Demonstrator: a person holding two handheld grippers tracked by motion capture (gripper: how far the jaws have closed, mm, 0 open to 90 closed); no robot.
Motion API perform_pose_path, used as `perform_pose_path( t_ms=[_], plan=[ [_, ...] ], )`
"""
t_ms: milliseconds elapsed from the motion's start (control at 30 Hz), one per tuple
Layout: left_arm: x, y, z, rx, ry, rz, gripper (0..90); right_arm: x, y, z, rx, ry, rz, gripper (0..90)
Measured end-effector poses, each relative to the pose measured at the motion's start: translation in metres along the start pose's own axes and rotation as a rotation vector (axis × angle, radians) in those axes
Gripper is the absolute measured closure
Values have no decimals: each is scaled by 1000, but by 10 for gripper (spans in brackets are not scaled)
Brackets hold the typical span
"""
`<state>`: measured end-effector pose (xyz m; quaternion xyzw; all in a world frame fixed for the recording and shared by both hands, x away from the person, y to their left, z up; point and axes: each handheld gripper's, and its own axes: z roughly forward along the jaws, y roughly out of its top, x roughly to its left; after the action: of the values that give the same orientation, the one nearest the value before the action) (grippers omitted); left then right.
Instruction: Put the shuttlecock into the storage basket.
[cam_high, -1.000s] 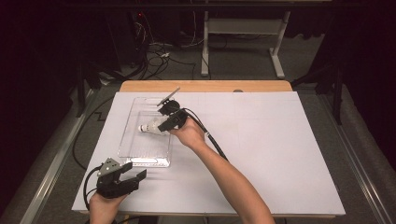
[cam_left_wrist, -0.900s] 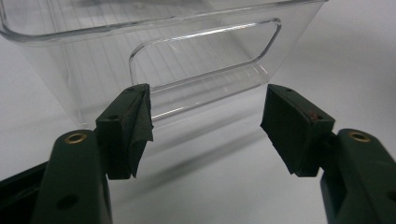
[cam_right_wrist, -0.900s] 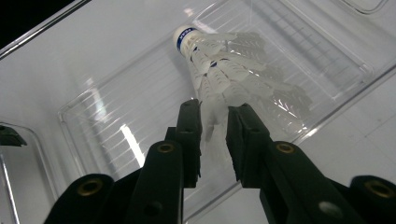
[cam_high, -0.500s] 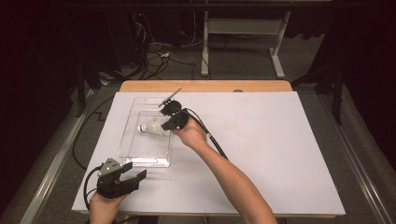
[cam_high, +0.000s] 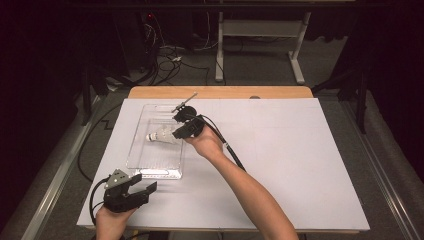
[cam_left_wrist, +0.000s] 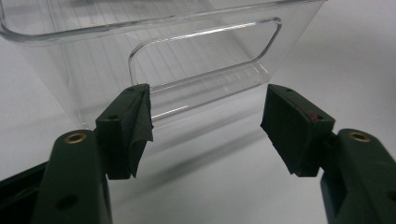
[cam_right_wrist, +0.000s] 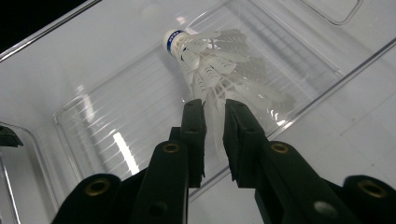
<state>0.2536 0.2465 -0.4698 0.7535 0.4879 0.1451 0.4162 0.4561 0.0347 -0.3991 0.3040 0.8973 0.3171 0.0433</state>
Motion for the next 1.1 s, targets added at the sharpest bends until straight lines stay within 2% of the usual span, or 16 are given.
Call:
perform_pose_path(
  t_ms=[433,1100],
  plan=[
    [0,0,0,3,1,0,339,-2,-11,-15,-56,-28,-21,745],
    [0,0,0,3,3,0,339,-18,-32,-32,-86,-45,21,709]
  ],
)
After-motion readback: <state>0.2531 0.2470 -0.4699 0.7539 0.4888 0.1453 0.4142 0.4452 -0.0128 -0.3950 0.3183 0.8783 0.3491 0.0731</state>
